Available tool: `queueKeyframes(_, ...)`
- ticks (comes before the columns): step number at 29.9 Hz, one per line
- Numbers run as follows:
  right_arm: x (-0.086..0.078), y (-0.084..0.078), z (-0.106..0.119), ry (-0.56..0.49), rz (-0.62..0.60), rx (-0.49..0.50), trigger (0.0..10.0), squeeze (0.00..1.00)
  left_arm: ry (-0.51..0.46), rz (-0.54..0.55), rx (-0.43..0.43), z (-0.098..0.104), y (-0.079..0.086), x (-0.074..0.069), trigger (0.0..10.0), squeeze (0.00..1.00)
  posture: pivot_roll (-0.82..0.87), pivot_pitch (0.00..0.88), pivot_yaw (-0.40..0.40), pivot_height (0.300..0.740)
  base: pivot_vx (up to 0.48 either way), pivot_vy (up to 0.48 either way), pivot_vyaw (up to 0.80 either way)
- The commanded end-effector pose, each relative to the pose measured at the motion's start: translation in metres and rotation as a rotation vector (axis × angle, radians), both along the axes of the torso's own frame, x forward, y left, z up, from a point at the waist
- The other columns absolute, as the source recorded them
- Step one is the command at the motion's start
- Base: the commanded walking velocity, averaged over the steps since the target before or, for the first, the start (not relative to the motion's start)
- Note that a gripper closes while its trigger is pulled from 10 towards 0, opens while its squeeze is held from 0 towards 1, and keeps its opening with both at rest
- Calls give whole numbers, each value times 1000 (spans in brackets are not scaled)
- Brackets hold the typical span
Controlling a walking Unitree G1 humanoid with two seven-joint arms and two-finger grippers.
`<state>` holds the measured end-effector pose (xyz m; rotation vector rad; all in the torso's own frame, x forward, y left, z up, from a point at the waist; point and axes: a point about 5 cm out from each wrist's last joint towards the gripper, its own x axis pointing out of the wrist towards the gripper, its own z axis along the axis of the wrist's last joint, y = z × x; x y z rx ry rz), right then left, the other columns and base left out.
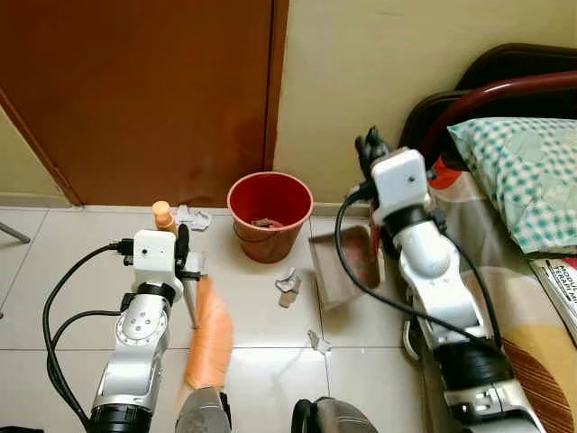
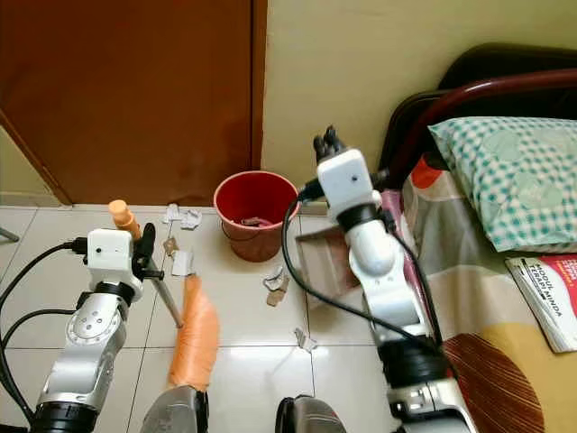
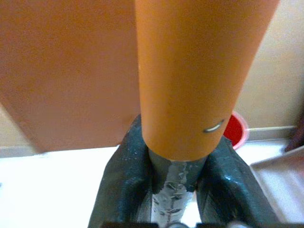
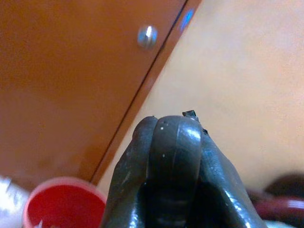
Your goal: Sweep floor
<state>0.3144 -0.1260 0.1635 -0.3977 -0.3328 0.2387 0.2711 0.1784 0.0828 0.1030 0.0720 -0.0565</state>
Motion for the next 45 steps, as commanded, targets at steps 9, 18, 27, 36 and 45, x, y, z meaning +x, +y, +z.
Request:
queueKeyframes(9,5,14,-40,153,-35,-46,10000,0,52,-225,-22,12,-27,2,10000,0,72,116,-66,740,0,0,0)
queueKeyframes(18,12,33,-63,264,-50,-43,10000,0,121,-310,-92,11,-44,-12,10000,0,86,139,-58,740,0,0,0)
queueKeyframes(27,16,83,-65,338,76,54,10000,0,136,-301,-109,17,-44,-14,10000,0,101,152,-68,740,0,0,0)
queueKeyframes(36,23,89,-33,252,143,200,10000,0,137,-273,-97,17,-43,-14,10000,0,89,149,-75,740,0,0,0)
queueKeyframes(45,32,52,-16,186,69,241,10000,0,141,-259,-86,15,-42,-12,10000,0,75,147,-76,740,0,0,0)
